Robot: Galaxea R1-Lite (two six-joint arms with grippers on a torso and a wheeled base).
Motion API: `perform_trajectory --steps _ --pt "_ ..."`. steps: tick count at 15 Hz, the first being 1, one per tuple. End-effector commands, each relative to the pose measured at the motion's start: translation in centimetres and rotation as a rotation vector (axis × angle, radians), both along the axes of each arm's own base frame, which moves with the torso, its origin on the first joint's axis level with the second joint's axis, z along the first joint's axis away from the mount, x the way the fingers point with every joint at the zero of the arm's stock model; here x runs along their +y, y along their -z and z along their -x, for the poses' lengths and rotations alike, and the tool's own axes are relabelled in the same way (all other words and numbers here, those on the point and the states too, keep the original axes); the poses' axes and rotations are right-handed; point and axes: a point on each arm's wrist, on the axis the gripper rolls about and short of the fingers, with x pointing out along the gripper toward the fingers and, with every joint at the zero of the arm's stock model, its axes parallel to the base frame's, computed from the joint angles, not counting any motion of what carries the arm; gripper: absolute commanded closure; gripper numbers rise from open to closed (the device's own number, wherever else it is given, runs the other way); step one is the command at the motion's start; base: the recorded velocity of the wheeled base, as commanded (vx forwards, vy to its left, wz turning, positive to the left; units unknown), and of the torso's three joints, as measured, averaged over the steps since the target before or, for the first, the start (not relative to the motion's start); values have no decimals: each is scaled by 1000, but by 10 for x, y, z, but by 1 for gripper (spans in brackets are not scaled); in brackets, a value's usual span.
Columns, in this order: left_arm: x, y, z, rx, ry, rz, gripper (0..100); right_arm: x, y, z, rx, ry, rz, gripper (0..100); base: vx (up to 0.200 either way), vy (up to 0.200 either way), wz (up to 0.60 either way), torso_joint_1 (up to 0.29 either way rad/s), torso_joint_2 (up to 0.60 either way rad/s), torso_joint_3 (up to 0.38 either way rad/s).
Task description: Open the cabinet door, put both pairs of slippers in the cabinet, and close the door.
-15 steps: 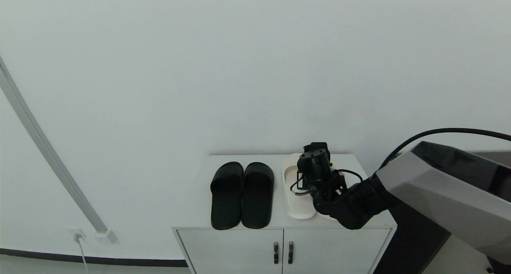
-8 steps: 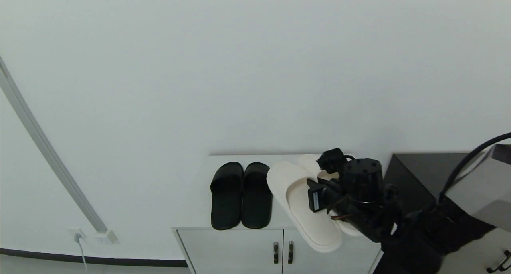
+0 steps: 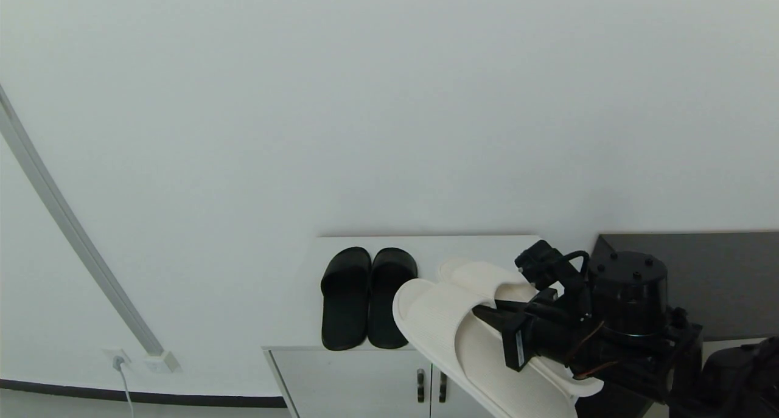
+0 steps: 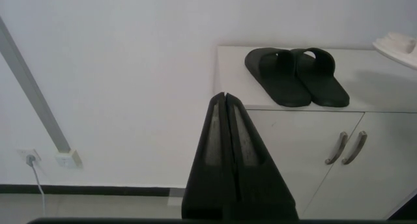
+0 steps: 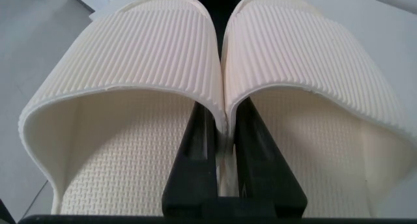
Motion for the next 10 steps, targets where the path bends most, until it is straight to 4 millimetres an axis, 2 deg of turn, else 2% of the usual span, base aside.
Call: perform_trajectory --steps 1,2,9,10 --pt "0 0 0 1 1 0 100 -2 1 4 8 -2 6 100 0 0 0 0 0 0" --pt "0 0 0 1 2 0 100 -1 1 3 5 -2 4 100 0 0 0 0 0 0" --pt "0 0 0 1 1 0 100 0 1 11 7 -24 7 100 -200 0 0 -2 -1 4" --pt "0 0 0 1 1 0 100 0 3 11 11 -24 11 100 0 0 0 0 0 0"
